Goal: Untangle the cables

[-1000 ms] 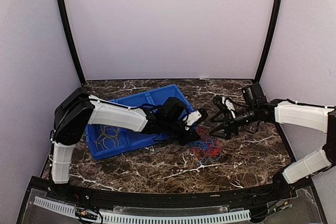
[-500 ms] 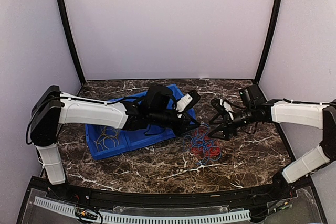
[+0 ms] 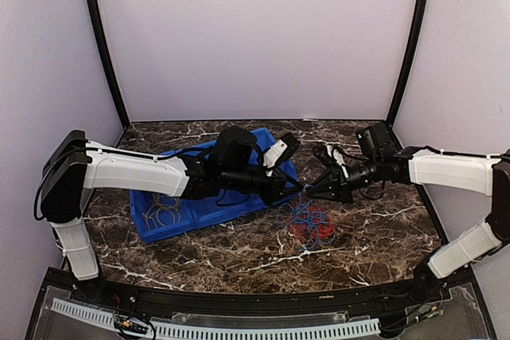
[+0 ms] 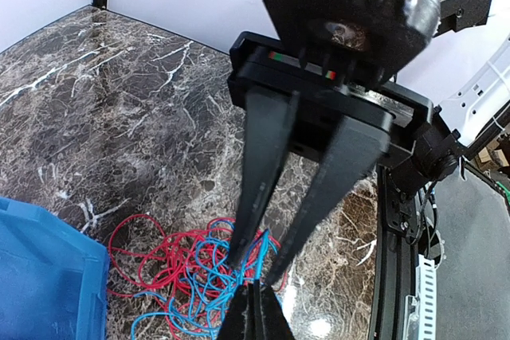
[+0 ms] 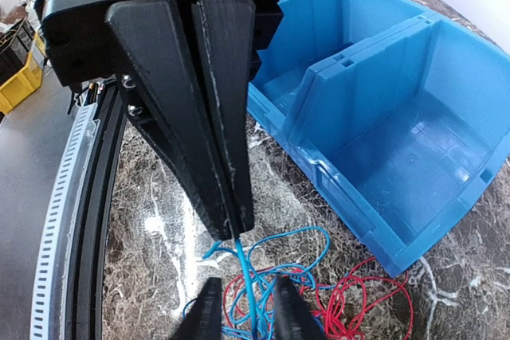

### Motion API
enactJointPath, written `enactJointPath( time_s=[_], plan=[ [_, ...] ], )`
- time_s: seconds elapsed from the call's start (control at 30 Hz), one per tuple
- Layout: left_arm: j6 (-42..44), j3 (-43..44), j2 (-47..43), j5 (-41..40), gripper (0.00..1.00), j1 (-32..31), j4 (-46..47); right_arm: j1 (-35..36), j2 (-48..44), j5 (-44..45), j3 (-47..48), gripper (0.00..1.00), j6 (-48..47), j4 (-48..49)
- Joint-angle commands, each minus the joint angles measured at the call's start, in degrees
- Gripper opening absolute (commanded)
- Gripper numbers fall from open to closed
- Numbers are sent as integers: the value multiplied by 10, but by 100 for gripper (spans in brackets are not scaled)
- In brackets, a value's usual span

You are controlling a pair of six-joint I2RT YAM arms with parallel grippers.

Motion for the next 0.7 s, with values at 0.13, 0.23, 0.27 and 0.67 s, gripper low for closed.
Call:
enactJointPath(
  time_s=[0.13, 0.23, 0.27, 0.67],
  plan=[
    [-2, -5, -2, 41, 28, -2, 24, 6, -42, -6, 15, 0, 7, 17],
    [4, -1, 17, 49, 33, -4, 38, 5, -58, -7, 12, 0, -2, 9],
    [5, 2, 20, 49, 31, -4, 43, 5, -61, -7, 10, 0, -5, 5],
    [-11, 8, 37, 45, 7, -5, 84, 5, -70, -6, 0, 1, -7, 4]
  ],
)
